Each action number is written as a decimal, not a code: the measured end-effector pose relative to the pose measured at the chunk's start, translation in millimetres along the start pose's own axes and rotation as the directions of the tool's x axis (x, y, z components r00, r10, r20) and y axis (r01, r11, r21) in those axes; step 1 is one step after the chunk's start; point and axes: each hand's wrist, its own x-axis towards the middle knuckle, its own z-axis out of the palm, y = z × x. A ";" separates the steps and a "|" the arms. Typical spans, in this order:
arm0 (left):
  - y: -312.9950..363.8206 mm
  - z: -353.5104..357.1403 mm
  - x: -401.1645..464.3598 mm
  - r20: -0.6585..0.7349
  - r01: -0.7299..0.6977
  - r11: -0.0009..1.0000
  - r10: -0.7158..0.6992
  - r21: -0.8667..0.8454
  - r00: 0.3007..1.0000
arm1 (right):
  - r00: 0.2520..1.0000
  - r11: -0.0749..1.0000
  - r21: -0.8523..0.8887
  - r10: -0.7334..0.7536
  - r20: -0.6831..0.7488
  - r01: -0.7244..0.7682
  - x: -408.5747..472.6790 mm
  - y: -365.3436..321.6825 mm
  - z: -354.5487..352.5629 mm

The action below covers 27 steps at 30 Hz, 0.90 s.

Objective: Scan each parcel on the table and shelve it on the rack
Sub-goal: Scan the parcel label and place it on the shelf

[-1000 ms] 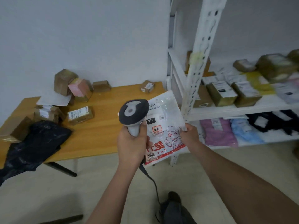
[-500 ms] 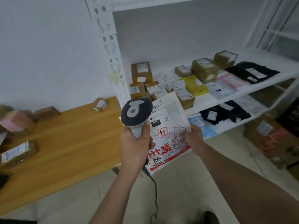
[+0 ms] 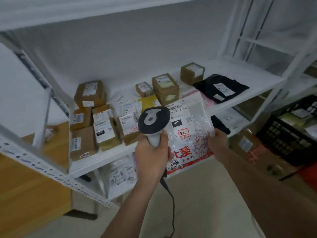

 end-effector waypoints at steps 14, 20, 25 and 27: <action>22.8 181.8 88.1 0.152 -0.103 0.995 0.102 -0.004 0.983 | 0.979 0.959 0.264 0.149 -0.139 -0.109 171.4 -9.8 -74.2; 33.4 256.4 143.5 0.229 -0.105 0.994 0.103 -0.005 0.968 | 0.948 0.944 0.293 0.225 -0.226 -0.154 251.4 -17.8 -105.1; 38.9 314.4 171.0 0.281 -0.086 0.996 0.077 0.021 0.957 | 0.916 0.929 0.316 0.287 -0.281 -0.194 309.6 -8.0 -143.0; 38.1 341.4 180.3 0.285 -0.081 0.996 0.067 0.038 0.956 | 0.900 0.918 0.336 0.316 -0.299 -0.211 337.4 -4.4 -159.6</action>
